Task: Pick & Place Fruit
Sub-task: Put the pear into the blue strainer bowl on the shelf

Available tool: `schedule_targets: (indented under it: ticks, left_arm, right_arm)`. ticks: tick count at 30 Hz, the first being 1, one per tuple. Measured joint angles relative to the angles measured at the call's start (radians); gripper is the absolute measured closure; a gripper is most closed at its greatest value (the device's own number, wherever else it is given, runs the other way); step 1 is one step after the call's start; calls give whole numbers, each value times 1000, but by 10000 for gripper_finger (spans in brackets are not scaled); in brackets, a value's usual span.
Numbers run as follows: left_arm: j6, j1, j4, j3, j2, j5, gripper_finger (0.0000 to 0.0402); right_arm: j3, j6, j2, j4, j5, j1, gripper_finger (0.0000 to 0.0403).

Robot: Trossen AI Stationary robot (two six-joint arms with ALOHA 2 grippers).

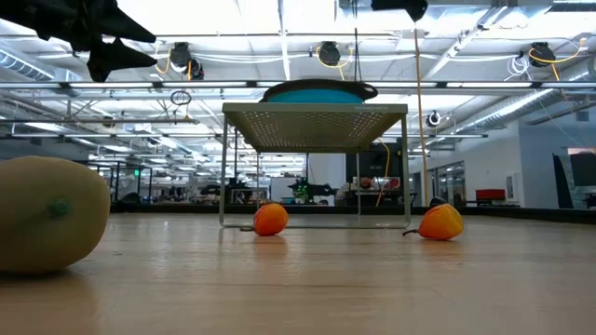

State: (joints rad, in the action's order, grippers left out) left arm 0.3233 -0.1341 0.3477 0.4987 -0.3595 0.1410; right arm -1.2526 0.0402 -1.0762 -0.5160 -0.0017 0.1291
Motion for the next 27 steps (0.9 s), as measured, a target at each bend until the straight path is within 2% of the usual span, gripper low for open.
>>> schedule_targets:
  ticks: [9, 17, 27]
  left_arm:
    - [39, 0, 0, 0, 0, 0, 167]
    - [84, 0, 0, 0, 0, 0, 167]
    - [84, 0, 0, 0, 0, 0, 167]
  right_arm:
    - [106, -31, 105, 14, 0, -88, 400]
    - [253, -64, 204, 50, 0, -180, 402]
    - [460, -156, 281, 197, -4, -300, 402]
